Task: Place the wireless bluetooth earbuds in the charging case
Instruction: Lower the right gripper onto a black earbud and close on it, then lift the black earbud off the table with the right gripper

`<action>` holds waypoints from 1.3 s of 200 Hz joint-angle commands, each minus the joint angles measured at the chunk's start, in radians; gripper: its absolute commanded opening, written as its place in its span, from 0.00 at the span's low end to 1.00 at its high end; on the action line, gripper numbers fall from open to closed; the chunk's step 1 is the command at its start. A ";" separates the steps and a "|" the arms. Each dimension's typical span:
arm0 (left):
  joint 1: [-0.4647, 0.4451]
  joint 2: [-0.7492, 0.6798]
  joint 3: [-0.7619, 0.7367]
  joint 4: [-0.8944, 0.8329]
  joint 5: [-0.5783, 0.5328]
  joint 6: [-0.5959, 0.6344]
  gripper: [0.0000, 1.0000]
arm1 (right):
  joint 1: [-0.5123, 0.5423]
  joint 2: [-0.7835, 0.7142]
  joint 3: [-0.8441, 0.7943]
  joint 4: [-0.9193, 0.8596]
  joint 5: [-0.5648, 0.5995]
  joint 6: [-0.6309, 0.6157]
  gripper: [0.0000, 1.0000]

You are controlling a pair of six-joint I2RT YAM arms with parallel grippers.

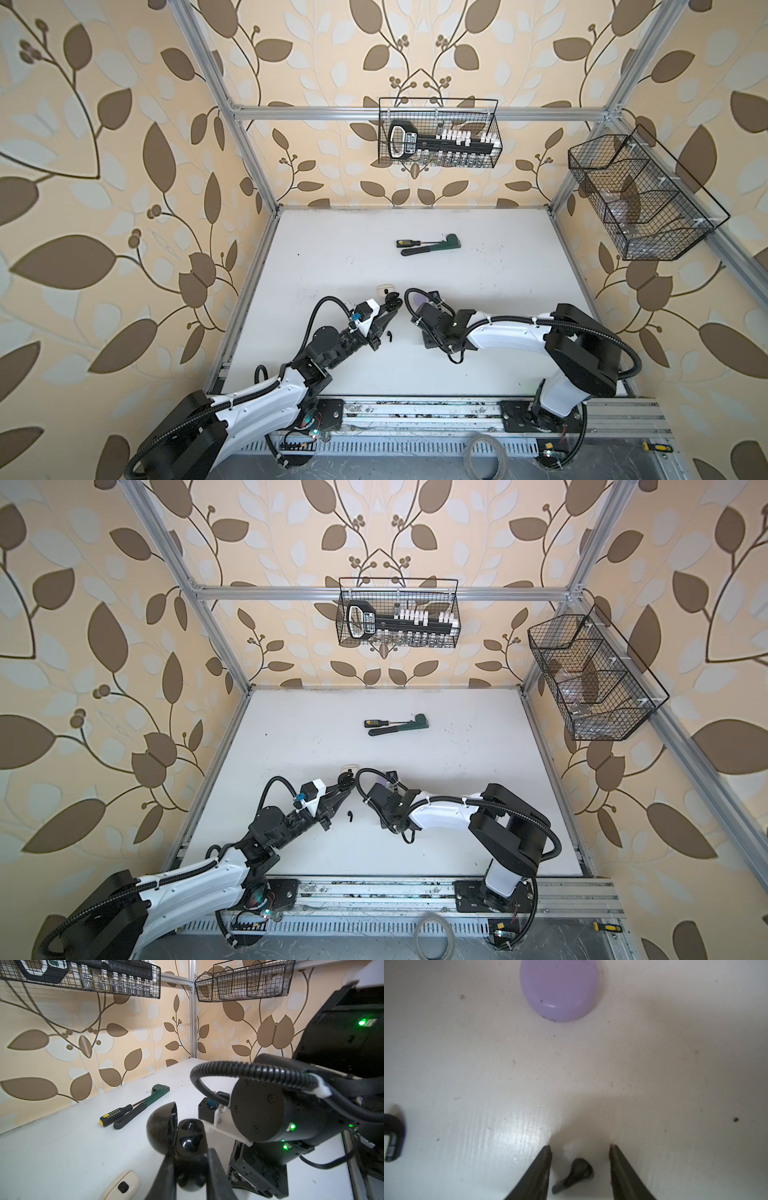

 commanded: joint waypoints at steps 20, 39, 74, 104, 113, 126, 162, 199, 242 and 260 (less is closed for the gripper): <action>0.005 -0.011 0.010 0.025 -0.021 0.015 0.00 | -0.006 -0.036 -0.055 -0.012 0.016 0.024 0.43; 0.005 -0.012 0.010 0.024 -0.021 0.015 0.00 | -0.006 -0.039 -0.059 -0.013 0.015 0.027 0.41; 0.005 -0.016 0.008 0.021 -0.022 0.015 0.00 | -0.004 -0.046 -0.066 -0.007 0.012 0.031 0.36; 0.005 -0.015 0.008 0.023 -0.021 0.014 0.00 | -0.005 -0.042 -0.069 -0.007 0.015 0.031 0.33; 0.005 -0.016 0.008 0.022 -0.019 0.014 0.00 | -0.006 -0.039 -0.070 -0.007 0.015 0.031 0.32; 0.005 -0.016 0.008 0.022 -0.020 0.014 0.00 | -0.008 -0.039 -0.072 -0.007 0.014 0.032 0.30; 0.005 -0.016 0.008 0.022 -0.020 0.015 0.00 | -0.007 -0.039 -0.077 0.001 0.008 0.036 0.24; 0.005 -0.016 0.008 0.023 -0.019 0.015 0.00 | -0.007 -0.043 -0.084 0.004 0.007 0.039 0.19; 0.005 -0.015 0.018 0.015 0.003 0.014 0.00 | -0.006 -0.059 -0.085 0.005 0.008 0.044 0.17; 0.005 -0.009 0.028 0.000 0.022 0.008 0.00 | -0.005 -0.091 -0.089 0.007 0.019 0.053 0.17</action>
